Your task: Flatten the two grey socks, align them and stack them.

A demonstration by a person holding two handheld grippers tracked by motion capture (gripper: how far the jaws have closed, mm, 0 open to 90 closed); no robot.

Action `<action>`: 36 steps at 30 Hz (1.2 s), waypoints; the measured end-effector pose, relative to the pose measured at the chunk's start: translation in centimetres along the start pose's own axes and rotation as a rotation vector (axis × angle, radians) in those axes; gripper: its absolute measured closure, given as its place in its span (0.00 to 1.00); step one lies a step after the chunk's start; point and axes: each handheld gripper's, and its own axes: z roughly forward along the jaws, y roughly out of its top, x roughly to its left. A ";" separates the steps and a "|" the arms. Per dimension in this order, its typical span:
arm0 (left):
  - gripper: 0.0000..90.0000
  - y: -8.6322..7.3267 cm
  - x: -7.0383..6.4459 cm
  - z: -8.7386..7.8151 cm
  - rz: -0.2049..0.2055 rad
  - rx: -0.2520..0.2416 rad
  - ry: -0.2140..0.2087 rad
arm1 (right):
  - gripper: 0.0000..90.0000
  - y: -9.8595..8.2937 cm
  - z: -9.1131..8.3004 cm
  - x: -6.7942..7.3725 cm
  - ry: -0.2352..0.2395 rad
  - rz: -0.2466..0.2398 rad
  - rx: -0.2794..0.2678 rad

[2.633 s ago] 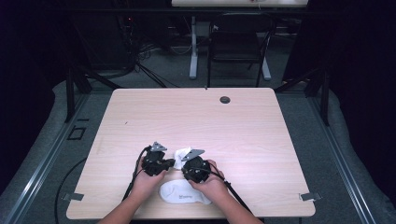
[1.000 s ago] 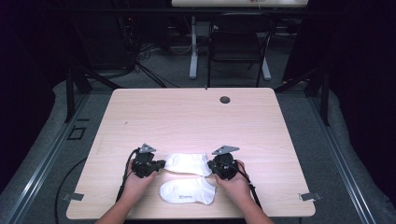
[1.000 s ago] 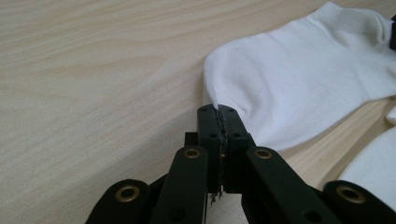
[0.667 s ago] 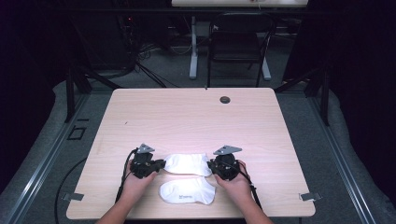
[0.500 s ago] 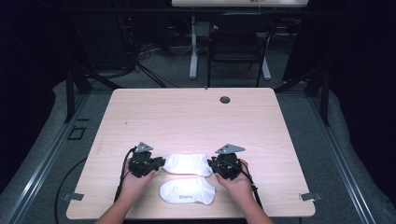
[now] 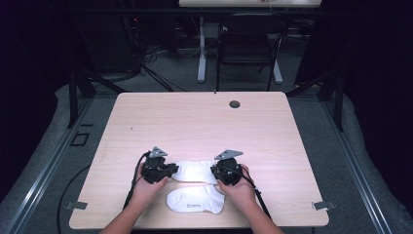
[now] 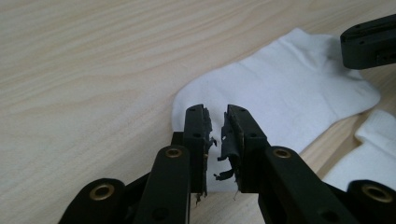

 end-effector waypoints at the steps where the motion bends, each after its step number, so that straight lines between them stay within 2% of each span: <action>1: 0.87 -0.1 0.0 0.3 0.001 0.014 0.003 | 0.92 0.0 0.3 -0.2 -0.014 0.002 0.018; 4: 0.87 -0.4 0.0 0.9 0.023 0.037 0.018 | 0.92 -0.2 0.9 -0.9 -0.029 0.027 0.032; 15: 0.87 -0.6 0.2 0.8 0.004 0.028 0.014 | 0.93 -0.7 1.1 -1.5 -0.039 0.050 0.024; 23: 0.84 -0.7 0.5 0.4 -0.016 0.026 0.016 | 0.91 -0.9 0.9 -1.9 -0.021 0.074 0.024; 26: 0.82 -0.6 0.5 0.2 -0.022 0.013 0.007 | 0.89 -0.9 0.7 -2.0 -0.017 0.076 0.017; 29: 0.79 -0.5 0.8 -0.3 -0.045 -0.014 -0.027 | 0.88 -0.8 0.2 -2.0 -0.010 0.083 0.003; 33: 0.76 -0.3 1.2 -0.7 -0.048 -0.037 0.009 | 0.85 -0.8 -0.1 -2.2 -0.013 0.088 -0.010; 36: 0.71 -0.4 1.6 -0.7 -0.063 -0.033 0.040 | 0.82 -0.8 -0.2 -2.5 -0.016 0.101 -0.028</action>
